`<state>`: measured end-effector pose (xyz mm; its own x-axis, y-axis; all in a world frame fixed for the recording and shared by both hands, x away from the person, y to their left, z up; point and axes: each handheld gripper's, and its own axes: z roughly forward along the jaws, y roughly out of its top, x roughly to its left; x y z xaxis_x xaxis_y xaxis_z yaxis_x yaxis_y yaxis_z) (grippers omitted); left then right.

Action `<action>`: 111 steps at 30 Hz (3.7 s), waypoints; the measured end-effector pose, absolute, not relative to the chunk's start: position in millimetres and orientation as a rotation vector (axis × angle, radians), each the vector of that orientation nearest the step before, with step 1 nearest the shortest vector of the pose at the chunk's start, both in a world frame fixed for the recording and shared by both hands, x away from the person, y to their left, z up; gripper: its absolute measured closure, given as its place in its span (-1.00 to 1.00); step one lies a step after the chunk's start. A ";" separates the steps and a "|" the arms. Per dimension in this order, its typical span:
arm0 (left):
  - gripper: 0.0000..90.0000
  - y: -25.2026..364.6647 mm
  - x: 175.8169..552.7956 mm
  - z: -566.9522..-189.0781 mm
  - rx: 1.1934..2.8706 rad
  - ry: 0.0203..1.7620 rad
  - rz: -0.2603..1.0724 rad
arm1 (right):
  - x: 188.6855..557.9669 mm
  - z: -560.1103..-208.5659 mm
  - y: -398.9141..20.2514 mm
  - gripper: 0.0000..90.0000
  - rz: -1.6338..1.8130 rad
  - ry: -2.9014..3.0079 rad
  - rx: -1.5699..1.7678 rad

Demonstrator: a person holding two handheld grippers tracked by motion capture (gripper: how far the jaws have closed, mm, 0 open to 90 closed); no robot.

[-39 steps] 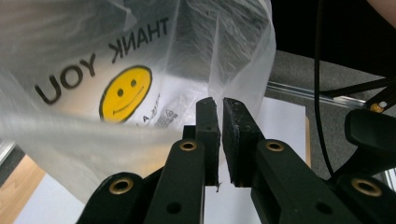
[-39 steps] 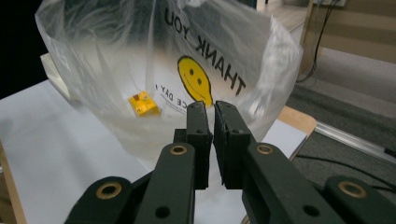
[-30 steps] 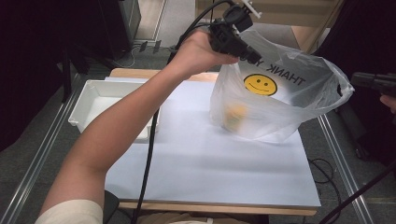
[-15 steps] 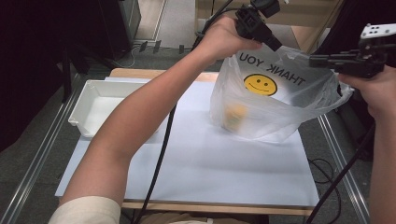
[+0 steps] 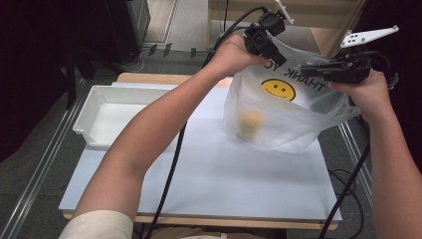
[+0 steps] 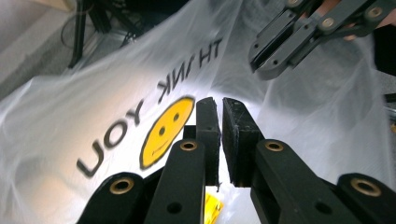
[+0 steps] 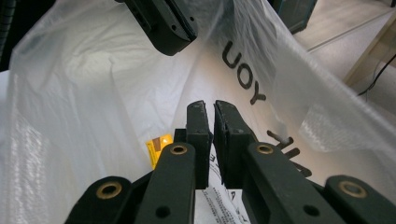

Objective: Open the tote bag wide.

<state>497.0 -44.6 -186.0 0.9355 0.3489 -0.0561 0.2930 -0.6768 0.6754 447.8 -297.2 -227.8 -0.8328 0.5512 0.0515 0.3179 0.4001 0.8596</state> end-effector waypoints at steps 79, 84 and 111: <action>1.00 60.7 507.3 -366.4 2.276 0.786 -0.032 | 458.1 -371.4 -271.3 0.90 1.366 2.470 1.042; 1.00 61.8 507.1 -374.9 2.281 0.800 -0.043 | 457.0 -380.8 -270.9 0.90 1.346 2.469 1.055; 0.99 64.4 500.1 -411.3 2.267 0.846 -0.089 | 451.6 -422.8 -270.0 0.90 1.325 2.441 1.133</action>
